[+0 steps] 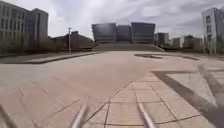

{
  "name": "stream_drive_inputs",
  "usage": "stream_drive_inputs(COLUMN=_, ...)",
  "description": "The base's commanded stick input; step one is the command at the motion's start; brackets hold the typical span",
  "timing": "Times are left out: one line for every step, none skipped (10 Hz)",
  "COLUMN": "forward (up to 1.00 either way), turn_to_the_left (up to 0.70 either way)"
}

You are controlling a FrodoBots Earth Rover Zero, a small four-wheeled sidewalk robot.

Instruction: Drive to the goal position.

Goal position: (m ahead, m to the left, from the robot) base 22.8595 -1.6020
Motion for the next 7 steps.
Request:
stream_drive_inputs(forward=1.0, turn_to_the_left=0.0)
stream_drive_inputs(forward=1.0, turn_to_the_left=0.0)
stream_drive_inputs(forward=1.0, turn_to_the_left=0.0)
stream_drive_inputs(forward=1.0, turn_to_the_left=0.0)
stream_drive_inputs(forward=1.0, turn_to_the_left=0.0)
stream_drive_inputs(forward=1.0, turn_to_the_left=0.0)
stream_drive_inputs(forward=1.0, turn_to_the_left=0.0)
